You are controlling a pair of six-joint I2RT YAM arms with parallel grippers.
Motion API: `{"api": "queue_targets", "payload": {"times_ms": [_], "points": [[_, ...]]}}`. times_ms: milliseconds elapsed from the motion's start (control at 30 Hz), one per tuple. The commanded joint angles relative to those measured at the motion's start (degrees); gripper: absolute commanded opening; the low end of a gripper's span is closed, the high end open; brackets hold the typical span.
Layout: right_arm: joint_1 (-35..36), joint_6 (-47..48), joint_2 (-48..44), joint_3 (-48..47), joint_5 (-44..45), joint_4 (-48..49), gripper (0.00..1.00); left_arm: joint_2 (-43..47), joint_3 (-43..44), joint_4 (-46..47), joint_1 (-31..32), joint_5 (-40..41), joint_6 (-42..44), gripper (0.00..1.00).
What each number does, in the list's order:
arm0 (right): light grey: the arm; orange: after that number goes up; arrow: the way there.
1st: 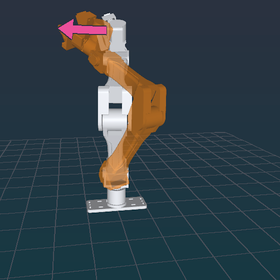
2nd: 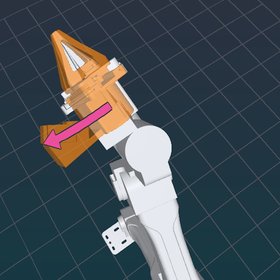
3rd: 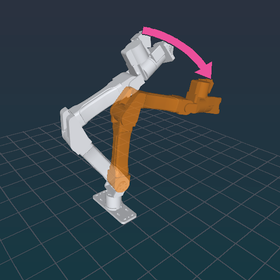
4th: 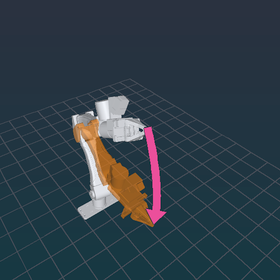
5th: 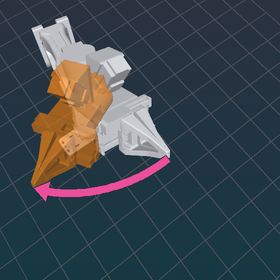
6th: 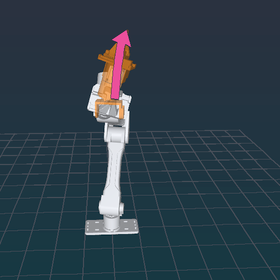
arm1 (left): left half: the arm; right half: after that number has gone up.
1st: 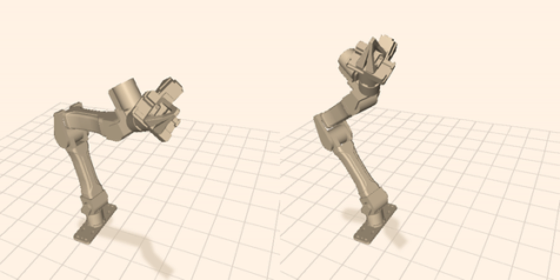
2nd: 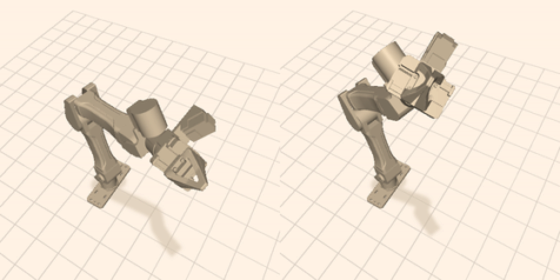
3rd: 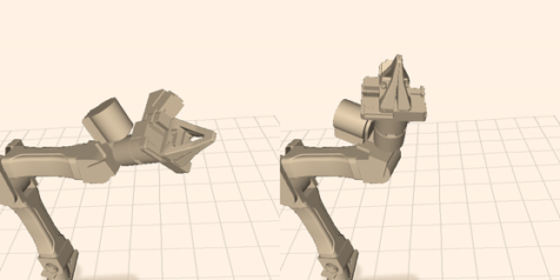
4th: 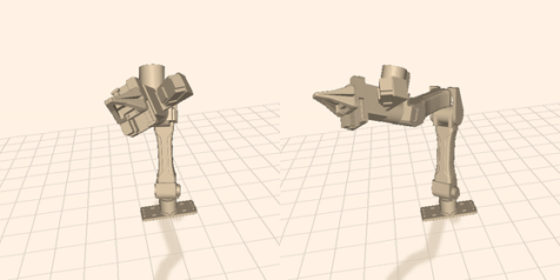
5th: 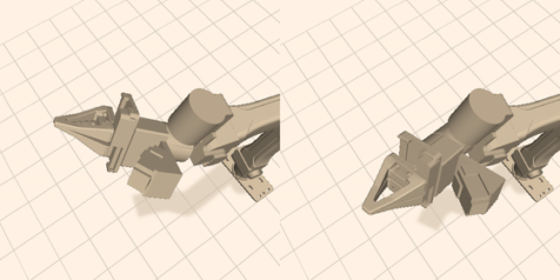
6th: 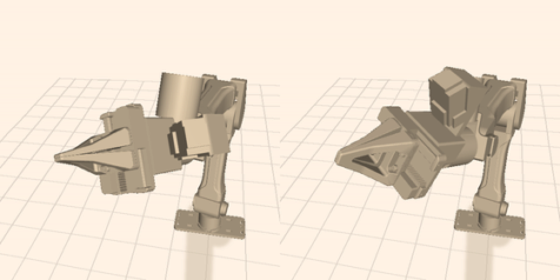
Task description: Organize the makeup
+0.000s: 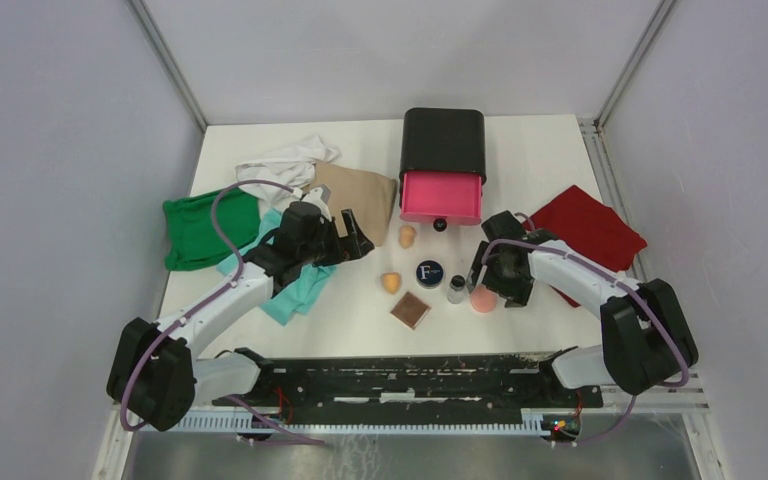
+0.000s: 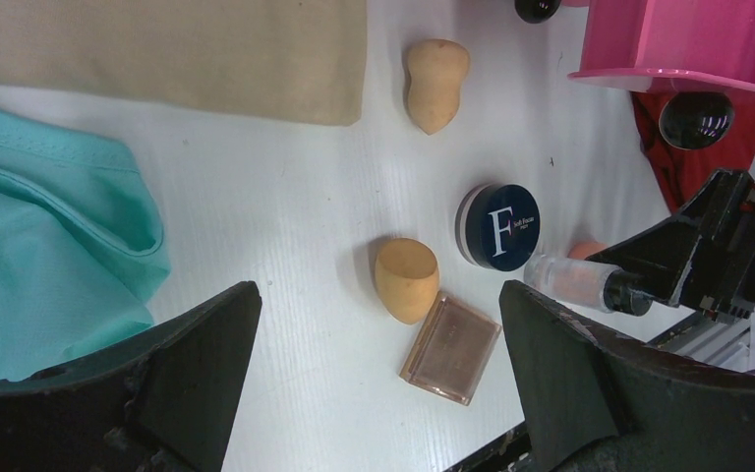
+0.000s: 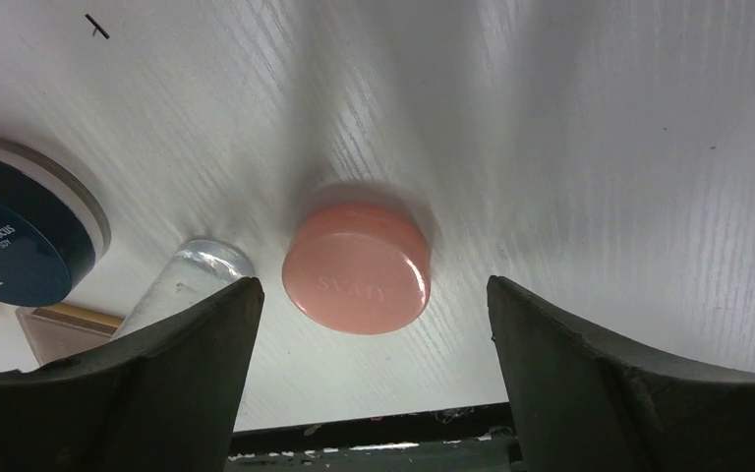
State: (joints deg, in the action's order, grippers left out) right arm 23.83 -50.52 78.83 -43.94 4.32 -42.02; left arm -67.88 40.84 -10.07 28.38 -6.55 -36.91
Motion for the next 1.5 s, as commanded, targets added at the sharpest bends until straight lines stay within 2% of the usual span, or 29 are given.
{"api": "queue_targets", "payload": {"times_ms": [0, 533, 967, 1233, 1467], "points": [[-0.1, 0.3, 1.6, -1.9, -0.3, 2.8, 0.91, 0.7, -0.5, 2.2, 0.2, -0.7, -1.3, 0.99], [-0.1, -2.5, 3.0, 1.4, 1.5, 1.2, 0.77, 0.4, -0.6, 2.3, 0.2, -0.7, -1.0, 0.99], [-0.2, -3.0, 3.4, 1.7, 1.2, 1.9, 0.78, 0.4, -0.5, 2.4, 0.2, -0.8, -0.9, 0.99], [-0.2, -3.1, 2.3, 1.5, 1.8, 1.7, 0.54, -0.1, -0.1, 2.3, 0.2, -0.8, -0.7, 0.99], [-0.1, 0.5, -4.1, -3.0, 7.2, -4.0, 0.48, 0.2, -0.3, 2.2, 0.2, -0.6, -0.6, 0.99]]}}
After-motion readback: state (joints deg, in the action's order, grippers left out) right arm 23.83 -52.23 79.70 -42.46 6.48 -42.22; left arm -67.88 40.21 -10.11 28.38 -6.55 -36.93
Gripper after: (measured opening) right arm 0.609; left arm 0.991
